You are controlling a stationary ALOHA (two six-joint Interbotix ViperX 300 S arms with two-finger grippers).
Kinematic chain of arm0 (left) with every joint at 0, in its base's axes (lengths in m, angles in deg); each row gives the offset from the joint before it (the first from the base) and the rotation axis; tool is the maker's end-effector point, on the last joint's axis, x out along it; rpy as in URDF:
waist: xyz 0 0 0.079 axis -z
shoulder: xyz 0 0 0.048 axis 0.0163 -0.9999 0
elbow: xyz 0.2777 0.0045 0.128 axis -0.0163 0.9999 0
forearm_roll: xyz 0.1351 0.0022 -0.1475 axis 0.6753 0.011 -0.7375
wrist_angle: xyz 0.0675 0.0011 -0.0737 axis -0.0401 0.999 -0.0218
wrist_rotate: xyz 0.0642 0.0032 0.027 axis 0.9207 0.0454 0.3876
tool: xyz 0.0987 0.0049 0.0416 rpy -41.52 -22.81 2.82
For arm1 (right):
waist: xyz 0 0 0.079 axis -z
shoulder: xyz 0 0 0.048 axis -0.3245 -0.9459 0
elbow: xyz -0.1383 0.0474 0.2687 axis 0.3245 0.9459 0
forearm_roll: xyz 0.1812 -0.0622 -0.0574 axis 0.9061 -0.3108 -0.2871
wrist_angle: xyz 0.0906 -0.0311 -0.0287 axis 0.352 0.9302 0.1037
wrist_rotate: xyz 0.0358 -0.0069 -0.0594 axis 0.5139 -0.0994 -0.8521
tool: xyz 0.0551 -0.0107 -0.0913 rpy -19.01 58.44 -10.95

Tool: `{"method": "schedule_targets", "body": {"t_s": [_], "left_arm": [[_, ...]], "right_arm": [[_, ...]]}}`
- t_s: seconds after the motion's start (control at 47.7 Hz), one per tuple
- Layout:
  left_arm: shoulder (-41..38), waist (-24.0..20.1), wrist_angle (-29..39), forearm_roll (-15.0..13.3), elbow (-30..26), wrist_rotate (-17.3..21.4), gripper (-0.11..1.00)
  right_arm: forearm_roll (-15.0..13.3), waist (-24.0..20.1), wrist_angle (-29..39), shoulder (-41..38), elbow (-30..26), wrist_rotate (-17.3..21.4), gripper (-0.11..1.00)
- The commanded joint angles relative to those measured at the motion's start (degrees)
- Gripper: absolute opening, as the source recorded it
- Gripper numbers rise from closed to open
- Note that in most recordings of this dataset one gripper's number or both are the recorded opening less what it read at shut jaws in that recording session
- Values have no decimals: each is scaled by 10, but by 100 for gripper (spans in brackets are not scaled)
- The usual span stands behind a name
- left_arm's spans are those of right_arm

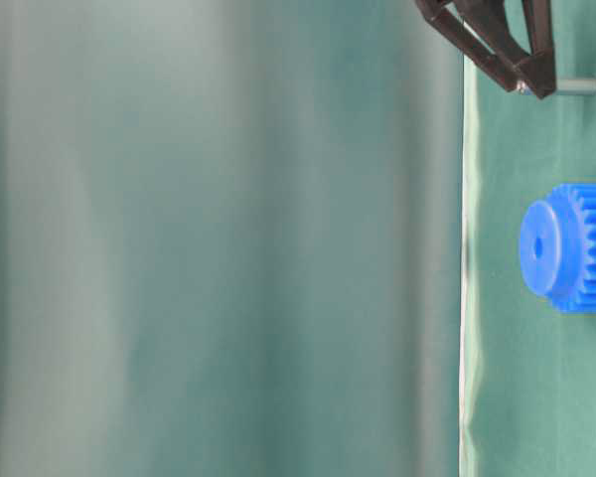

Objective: Insert the shaft placed at a random location into the center hole of the medium gear at another random location.
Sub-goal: 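Close the right gripper on the silver shaft and lift it upright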

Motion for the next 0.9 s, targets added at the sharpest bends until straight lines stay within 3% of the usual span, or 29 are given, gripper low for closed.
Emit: {"method": "schedule_targets", "body": {"t_s": [0.0, 0.336, 0.587, 0.881], "left_arm": [[-5, -1, -3, 1, -11, 1, 0], [-5, -1, -3, 1, -11, 1, 0], [-5, -1, -2, 1, -10, 0, 0], [-5, -1, -1, 1, -10, -1, 0]], "right_arm": [[3, 2, -11, 4, -8, -9, 76], [3, 2, -25, 4, -10, -9, 62], [3, 2, -13, 4, -10, -9, 13], [2, -1, -9, 4, -11, -5, 13]]}}
